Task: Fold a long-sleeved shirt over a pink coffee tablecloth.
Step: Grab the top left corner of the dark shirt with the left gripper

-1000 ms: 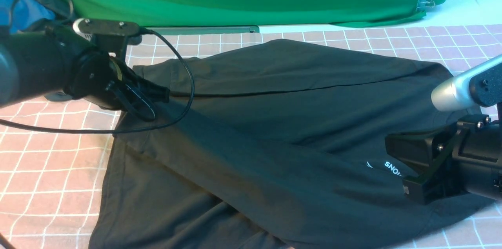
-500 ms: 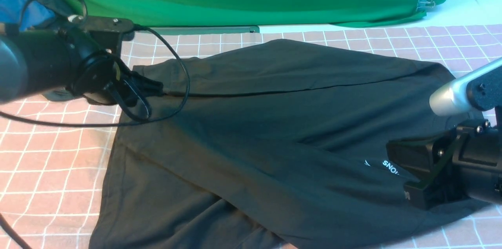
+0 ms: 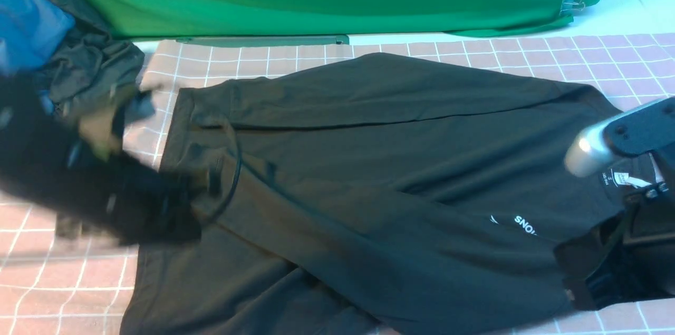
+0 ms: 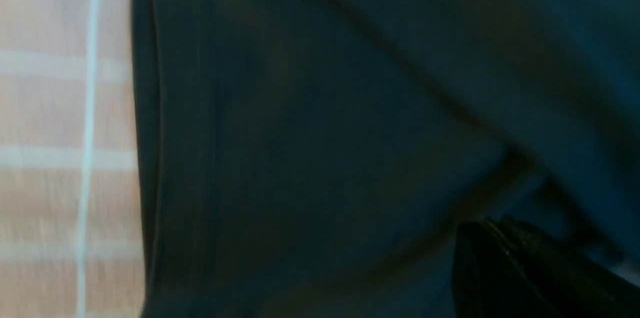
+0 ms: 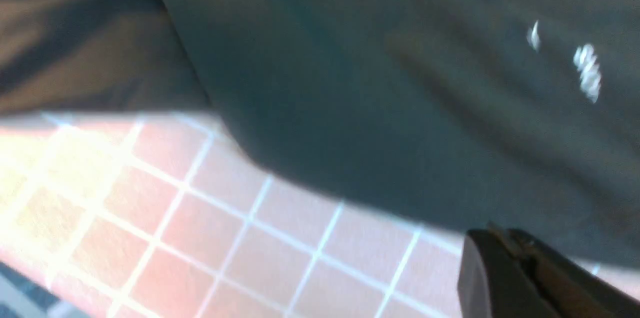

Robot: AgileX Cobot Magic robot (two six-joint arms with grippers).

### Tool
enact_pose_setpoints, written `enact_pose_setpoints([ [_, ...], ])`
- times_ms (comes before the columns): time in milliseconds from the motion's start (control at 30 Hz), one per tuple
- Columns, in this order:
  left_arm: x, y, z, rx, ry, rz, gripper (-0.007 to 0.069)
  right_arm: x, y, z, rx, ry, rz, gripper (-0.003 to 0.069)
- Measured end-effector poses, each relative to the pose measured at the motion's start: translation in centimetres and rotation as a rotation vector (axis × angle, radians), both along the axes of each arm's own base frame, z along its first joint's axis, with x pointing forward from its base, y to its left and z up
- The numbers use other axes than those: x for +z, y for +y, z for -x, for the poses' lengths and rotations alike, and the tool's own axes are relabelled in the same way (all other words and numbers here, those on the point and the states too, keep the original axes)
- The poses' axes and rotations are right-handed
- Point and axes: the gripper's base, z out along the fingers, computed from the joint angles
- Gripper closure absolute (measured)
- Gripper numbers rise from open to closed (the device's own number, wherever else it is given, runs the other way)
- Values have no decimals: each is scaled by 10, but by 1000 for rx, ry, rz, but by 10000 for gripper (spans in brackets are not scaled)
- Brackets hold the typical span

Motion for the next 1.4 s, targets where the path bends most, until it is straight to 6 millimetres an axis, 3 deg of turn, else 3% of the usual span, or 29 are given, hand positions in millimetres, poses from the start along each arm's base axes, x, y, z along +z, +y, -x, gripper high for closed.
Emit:
enact_pose_setpoints([
  [33,-1,0,2,0,3,-1,613,-1,1,-1,2,5,2,623],
  [67,-13,5,20,22,78,-16,613,-12,6,-5,29,69,30,623],
  [133,-25,9,33,36,146,-54,613,-22,14,-9,67,121,38,622],
  [300,-41,16,46,72,230,-104,612,-54,31,-26,115,226,71,562],
  [467,-48,17,53,71,286,-118,610,-90,44,-38,163,326,148,288],
  [567,-50,18,54,72,296,-130,606,-102,56,-37,234,319,173,195],
  [767,-50,17,49,88,240,-116,590,-119,86,-36,323,209,155,140],
  [1033,-49,17,46,95,218,-111,588,-131,94,-44,340,131,152,147],
  [1100,-49,17,45,98,203,-109,587,-132,95,-47,354,107,160,190],
  [1233,-49,17,44,100,192,-107,573,-131,95,-50,390,68,188,484],
  [1267,-49,17,44,100,192,-107,573,-131,95,-50,389,69,188,484],
  [1300,-49,17,44,100,192,-107,573,-130,95,-50,395,80,198,559],
  [1333,-49,17,44,100,193,-107,573,-128,94,-49,398,98,207,580],
  [1400,-49,17,44,100,195,-107,573,-126,93,-47,402,112,215,580],
])
